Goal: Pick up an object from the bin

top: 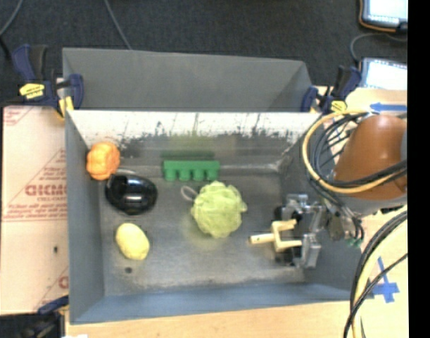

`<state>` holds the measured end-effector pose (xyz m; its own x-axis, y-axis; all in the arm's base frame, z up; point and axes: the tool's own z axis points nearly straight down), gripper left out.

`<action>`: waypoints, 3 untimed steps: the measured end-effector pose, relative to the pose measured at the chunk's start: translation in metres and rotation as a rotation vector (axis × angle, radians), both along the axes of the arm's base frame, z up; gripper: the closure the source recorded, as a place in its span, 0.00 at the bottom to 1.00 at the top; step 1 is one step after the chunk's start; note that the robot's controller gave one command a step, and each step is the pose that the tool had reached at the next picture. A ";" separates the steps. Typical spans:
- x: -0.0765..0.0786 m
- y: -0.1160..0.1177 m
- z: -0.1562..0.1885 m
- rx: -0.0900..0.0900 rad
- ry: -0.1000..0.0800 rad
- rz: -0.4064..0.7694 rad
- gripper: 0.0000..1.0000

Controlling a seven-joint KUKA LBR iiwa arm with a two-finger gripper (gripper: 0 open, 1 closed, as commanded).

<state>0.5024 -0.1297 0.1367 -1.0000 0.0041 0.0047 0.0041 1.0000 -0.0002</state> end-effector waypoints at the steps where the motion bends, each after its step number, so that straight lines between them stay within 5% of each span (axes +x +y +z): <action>1: 0.002 0.000 0.004 -0.002 -0.008 0.004 0.00; 2: 0.005 0.005 -0.058 -0.001 -0.001 -0.351 1.00; 3: 0.005 0.005 -0.058 -0.002 -0.001 -0.349 1.00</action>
Offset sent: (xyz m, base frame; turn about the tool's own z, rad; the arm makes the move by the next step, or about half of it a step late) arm 0.0047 0.0056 -0.0582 0.3558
